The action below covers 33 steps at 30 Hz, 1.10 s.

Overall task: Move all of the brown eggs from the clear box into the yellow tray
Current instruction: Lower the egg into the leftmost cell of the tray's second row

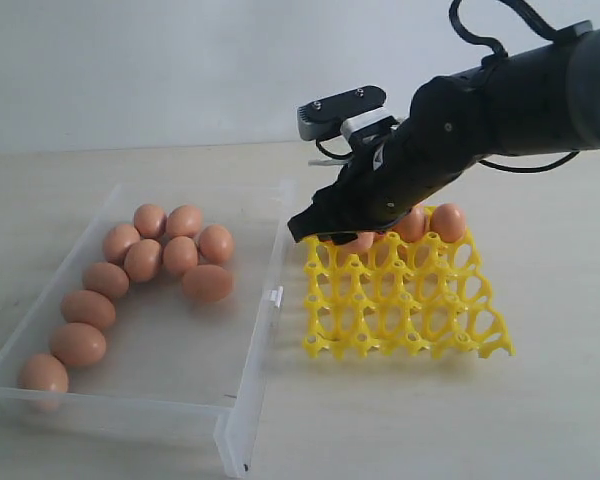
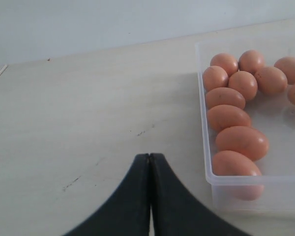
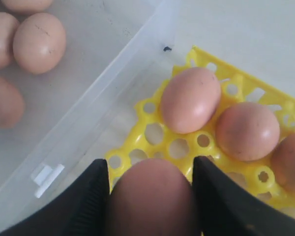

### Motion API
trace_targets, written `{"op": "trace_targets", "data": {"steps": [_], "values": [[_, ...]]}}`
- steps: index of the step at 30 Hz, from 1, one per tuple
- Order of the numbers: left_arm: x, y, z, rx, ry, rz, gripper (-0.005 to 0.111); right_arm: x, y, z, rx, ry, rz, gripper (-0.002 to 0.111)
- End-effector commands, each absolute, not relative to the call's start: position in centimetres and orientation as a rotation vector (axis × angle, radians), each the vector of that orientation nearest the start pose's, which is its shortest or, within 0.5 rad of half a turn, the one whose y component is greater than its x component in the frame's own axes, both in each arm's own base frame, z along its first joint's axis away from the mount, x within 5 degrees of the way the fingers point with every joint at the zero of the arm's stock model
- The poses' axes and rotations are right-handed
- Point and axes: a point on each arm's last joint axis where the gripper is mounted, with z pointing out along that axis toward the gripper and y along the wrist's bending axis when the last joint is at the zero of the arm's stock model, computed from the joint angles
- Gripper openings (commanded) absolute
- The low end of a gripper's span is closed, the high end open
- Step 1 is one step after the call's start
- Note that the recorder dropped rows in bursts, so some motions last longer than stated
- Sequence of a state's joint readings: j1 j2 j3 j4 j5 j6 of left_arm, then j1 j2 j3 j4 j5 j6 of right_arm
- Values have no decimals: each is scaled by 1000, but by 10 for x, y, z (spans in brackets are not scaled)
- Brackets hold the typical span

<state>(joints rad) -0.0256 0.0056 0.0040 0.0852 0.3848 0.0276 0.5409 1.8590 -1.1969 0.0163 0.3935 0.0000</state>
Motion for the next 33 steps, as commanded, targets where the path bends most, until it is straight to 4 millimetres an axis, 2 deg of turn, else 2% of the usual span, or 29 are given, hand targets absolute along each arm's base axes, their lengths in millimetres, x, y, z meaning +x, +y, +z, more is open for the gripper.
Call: {"op": "trace_targets", "data": {"steps": [1,5,9,19,24,28,33], "values": [[53,1,179,100,1859,75,0,349,207,193,-629,2365,251,0],[53,1,179,100,1859,75,0,354,210,199,-595,2287,281,0],[53,1,179,100,1859,75,0,354,210,196,-577,2216,298,0],[53,1,179,100,1859,75,0,337,198,159,-509,2077,329,0],[53,1,179,100,1859,75,0,333,196,137,-486,2096,338,0],[53,1,179,100,1859,75,0,332,196,129,-491,2106,335,0],[53,1,179,100,1859,75,0,332,196,127,-511,2102,334,0]]}}
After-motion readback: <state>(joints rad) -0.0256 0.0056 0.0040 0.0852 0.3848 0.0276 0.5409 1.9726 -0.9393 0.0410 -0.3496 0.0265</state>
